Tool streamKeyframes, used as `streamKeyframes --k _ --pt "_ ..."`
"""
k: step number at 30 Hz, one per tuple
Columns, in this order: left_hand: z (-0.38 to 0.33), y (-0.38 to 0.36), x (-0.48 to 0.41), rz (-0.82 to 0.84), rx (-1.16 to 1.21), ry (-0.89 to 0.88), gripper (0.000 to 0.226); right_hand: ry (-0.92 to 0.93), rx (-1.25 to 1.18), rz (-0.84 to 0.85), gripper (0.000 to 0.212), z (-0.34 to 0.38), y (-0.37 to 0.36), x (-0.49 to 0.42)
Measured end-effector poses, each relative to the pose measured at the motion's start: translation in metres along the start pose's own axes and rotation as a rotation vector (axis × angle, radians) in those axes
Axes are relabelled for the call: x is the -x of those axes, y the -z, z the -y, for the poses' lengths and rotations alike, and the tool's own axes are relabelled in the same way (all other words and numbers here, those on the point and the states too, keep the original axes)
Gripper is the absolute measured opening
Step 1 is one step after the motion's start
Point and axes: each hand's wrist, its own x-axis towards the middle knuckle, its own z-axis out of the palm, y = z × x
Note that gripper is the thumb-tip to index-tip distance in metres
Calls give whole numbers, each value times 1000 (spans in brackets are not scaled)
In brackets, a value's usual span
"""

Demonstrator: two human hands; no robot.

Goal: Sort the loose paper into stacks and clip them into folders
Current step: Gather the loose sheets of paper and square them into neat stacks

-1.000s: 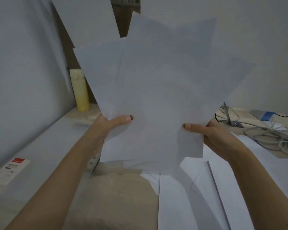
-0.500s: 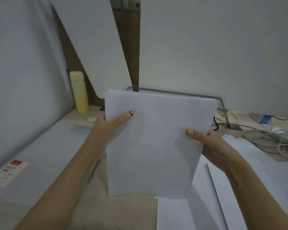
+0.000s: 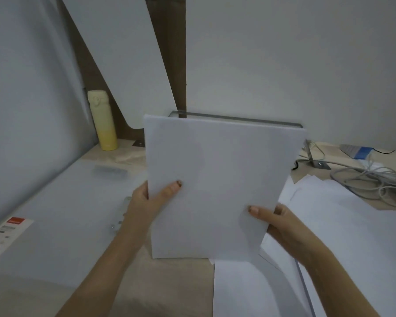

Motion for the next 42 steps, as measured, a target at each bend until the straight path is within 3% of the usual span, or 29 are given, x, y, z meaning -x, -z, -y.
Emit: streamKeyframes --k 3,7,12,15,18,22,26,32,34,38,42 --pt "16 -6 6 -89 -2 91 43 -73 39 -60 25 -20 -11 5" --pt "2 -20 8 -90 16 50 32 -25 108 -303 29 -7 -10 2" --pt "12 -60 12 7 6 131 22 29 315 -505 9 8 28 26" --pt "31 -94 21 151 -50 248 18 -37 404 -586 12 -2 69 56" --pt "53 -131 36 349 -116 382 19 -189 454 -680 29 -17 111 91" --pt "79 -172 56 507 -192 459 22 -281 527 -762 23 -25 154 130" --pt "105 -204 68 553 -358 397 15 -336 632 -814 28 -31 188 149" --pt "120 -222 78 511 -479 392 33 -397 833 -864 27 -53 212 153" --pt "124 -225 81 509 -451 434 17 -412 874 -892 22 -61 216 152" --pt "127 -221 81 522 -476 457 48 -453 861 -913 28 -70 216 148" --pt "123 -220 86 552 -468 452 56 -475 869 -904 45 -73 209 143"
